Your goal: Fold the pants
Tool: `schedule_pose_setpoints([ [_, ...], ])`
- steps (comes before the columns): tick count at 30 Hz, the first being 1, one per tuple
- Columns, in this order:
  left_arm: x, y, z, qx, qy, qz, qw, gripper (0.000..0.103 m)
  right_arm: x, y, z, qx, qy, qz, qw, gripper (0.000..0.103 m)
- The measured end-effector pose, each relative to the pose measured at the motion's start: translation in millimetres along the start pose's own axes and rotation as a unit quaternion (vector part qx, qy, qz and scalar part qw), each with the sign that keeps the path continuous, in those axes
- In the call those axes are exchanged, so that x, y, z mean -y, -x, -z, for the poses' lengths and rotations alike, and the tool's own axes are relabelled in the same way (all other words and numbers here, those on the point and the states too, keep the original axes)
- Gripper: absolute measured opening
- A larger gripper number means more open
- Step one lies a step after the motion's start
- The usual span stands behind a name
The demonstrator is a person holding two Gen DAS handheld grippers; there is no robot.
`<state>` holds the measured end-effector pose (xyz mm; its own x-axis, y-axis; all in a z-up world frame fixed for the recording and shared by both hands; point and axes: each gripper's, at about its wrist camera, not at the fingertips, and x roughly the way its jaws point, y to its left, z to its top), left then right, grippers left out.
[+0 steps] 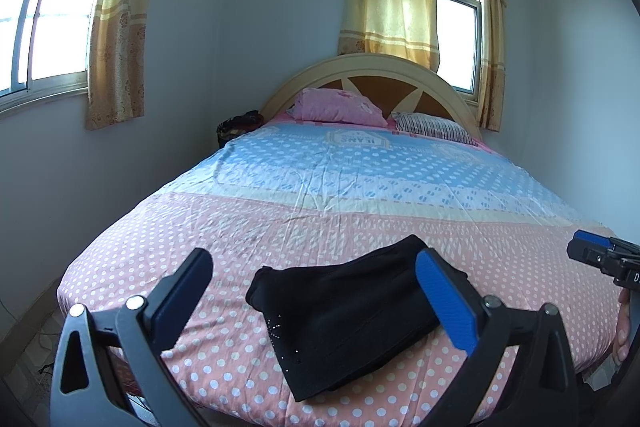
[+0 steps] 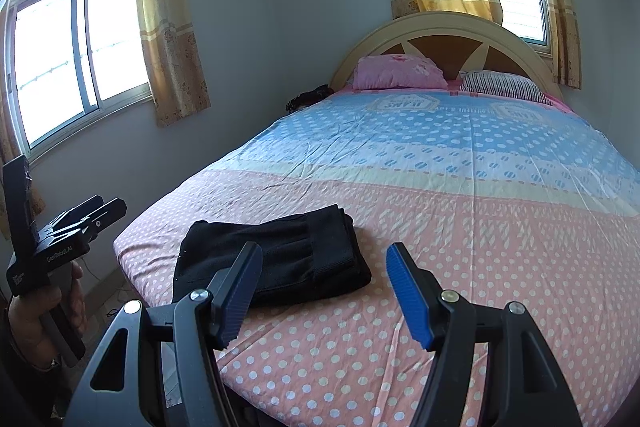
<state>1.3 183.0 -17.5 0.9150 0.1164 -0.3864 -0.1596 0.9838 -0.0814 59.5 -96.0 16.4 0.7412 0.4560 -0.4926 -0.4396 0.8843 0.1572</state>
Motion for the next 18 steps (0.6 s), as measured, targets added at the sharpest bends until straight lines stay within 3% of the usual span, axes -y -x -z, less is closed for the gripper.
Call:
schedule_pose_setpoints([
  [18,7.1,0.0,-1.6,0.002,-0.012,-0.024,0.9996,0.103,-2.7,6.7,-0.6,0.008,0.009,0.0,1.0,0.066],
])
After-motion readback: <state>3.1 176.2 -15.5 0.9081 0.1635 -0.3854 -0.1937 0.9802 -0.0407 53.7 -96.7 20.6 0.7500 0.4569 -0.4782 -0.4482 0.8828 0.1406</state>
